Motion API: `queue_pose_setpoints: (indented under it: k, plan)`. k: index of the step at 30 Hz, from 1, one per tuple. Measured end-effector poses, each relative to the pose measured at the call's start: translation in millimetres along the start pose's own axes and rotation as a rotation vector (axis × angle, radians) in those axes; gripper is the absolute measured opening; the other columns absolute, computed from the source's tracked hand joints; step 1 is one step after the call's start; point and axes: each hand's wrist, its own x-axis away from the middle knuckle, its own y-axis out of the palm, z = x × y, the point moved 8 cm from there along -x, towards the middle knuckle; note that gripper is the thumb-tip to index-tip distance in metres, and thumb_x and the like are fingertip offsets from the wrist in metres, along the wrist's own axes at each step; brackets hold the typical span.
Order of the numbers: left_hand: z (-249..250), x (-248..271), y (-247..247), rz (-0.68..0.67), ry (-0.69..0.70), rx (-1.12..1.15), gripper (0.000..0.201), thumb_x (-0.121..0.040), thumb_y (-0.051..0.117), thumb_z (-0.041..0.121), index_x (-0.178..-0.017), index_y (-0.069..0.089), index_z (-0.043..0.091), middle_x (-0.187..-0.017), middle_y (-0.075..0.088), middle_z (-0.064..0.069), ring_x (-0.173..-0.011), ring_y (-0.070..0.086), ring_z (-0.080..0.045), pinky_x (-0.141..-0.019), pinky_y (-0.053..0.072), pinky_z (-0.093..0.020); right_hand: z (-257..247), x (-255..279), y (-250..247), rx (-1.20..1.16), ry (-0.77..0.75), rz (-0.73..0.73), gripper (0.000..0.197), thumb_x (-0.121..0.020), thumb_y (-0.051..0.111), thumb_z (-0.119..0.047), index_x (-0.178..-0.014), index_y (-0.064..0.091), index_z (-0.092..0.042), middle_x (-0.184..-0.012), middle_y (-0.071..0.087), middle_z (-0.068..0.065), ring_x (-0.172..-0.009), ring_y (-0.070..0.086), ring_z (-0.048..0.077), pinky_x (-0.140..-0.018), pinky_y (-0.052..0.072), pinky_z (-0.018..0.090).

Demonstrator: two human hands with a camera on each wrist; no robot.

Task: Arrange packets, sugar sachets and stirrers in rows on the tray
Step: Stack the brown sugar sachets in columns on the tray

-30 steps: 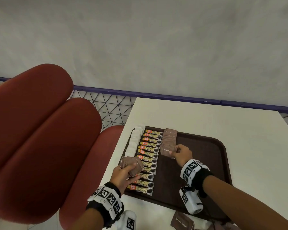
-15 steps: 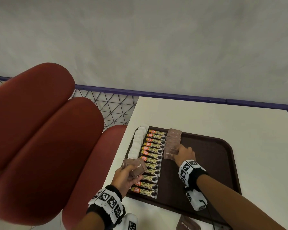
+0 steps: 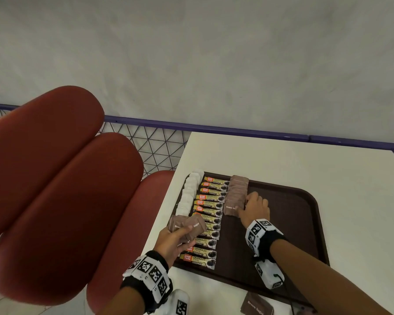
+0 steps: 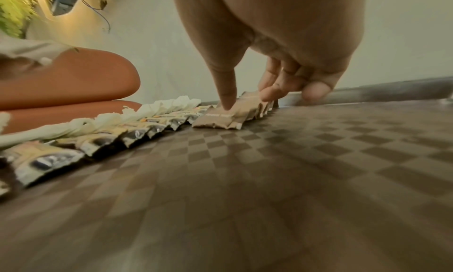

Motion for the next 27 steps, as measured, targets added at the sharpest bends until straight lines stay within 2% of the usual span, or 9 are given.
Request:
queue_pose_setpoints:
  k: [3,6,11,15,18,20,23,25,27]
  plan:
    - [2.0,2.2,2.4,-0.003,0.017,-0.005,0.036,-0.084,0.063,0.002,-0.119,0.056,0.0,-0.116,0.064,-0.02,-0.103,0.063,-0.029,-0.069,0.058,-0.029,-8.6,5.8,-7.1,-0.021,-0.079,0.007,0.038,-0.087,0.057,-0.033,-0.115,0.045,-0.012,-0.119,0.05,0.007,-0.114,0.042,0.025,-0.093,0.039,0.035]
    - [4.0,4.9,5.6,0.004,0.04,-0.004,0.037,-0.084,0.062,0.0,-0.12,0.055,-0.001,-0.115,0.064,-0.022,-0.097,0.065,-0.027,-0.065,0.059,-0.027,-25.3,16.4,-6.9,-0.12,-0.216,-0.053,0.027,-0.089,0.055,-0.03,-0.11,0.05,-0.013,-0.113,0.052,0.004,-0.109,0.042,0.021,-0.09,0.039,0.031]
    - [4.4,9.3,12.3,0.023,0.057,-0.038,0.036,-0.084,0.063,0.002,-0.119,0.055,0.0,-0.112,0.065,-0.02,-0.091,0.065,-0.024,-0.059,0.057,-0.023,-54.1,43.3,7.4,-0.555,-0.29,-0.325,0.017,-0.089,0.057,-0.018,-0.104,0.055,-0.009,-0.088,0.054,0.002,-0.084,0.051,0.014,-0.066,0.039,0.014]
    - [4.0,14.0,15.8,0.028,0.073,-0.052,0.032,-0.084,0.064,0.004,-0.115,0.058,0.002,-0.108,0.067,-0.017,-0.09,0.066,-0.023,-0.062,0.057,-0.025,-67.3,62.3,23.4,-0.671,-0.265,-0.51,0.025,-0.088,0.052,-0.005,-0.113,0.05,-0.007,-0.08,0.053,0.003,-0.081,0.052,0.019,-0.069,0.042,0.021]
    - [4.5,16.2,15.9,0.021,0.076,-0.058,0.031,-0.084,0.063,0.005,-0.115,0.059,0.002,-0.106,0.068,-0.017,-0.091,0.066,-0.024,-0.068,0.055,-0.028,-73.6,74.6,31.7,-0.723,-0.273,-0.623,0.03,-0.089,0.054,-0.009,-0.118,0.045,-0.01,-0.078,0.053,-0.002,-0.075,0.053,0.012,-0.075,0.043,0.025]
    - [4.6,16.9,15.1,0.016,0.074,-0.059,0.031,-0.084,0.064,0.006,-0.115,0.059,0.001,-0.106,0.068,-0.018,-0.091,0.067,-0.024,-0.069,0.054,-0.028,-74.4,78.2,36.6,-0.711,-0.293,-0.662,0.033,-0.089,0.057,-0.012,-0.12,0.044,-0.01,-0.078,0.051,-0.003,-0.072,0.052,0.007,-0.073,0.043,0.022]
    - [2.4,16.3,12.6,0.018,0.07,-0.048,0.03,-0.085,0.063,0.006,-0.114,0.059,0.001,-0.106,0.068,-0.018,-0.092,0.066,-0.025,-0.071,0.055,-0.029,-73.7,77.7,38.3,-0.657,-0.337,-0.655,0.025,-0.086,0.062,-0.012,-0.108,0.049,-0.015,-0.077,0.049,-0.001,-0.069,0.048,0.009,-0.067,0.041,0.021]
    - [-0.4,14.8,11.0,0.019,0.059,-0.028,0.028,-0.087,0.061,0.008,-0.114,0.059,0.001,-0.106,0.067,-0.019,-0.093,0.065,-0.026,-0.073,0.054,-0.032,-71.2,74.4,36.2,-0.646,-0.34,-0.634,0.016,-0.084,0.063,-0.009,-0.089,0.051,-0.019,-0.081,0.052,0.004,-0.076,0.049,0.015,-0.073,0.043,0.026]
    - [-2.6,12.8,9.4,0.012,0.042,0.008,0.027,-0.09,0.056,0.008,-0.114,0.059,-0.001,-0.102,0.067,-0.02,-0.09,0.065,-0.026,-0.073,0.055,-0.032,-62.8,66.0,31.0,-0.62,-0.309,-0.562,0.018,-0.084,0.063,-0.009,-0.078,0.051,-0.02,-0.083,0.054,0.005,-0.082,0.051,0.018,-0.076,0.043,0.028]
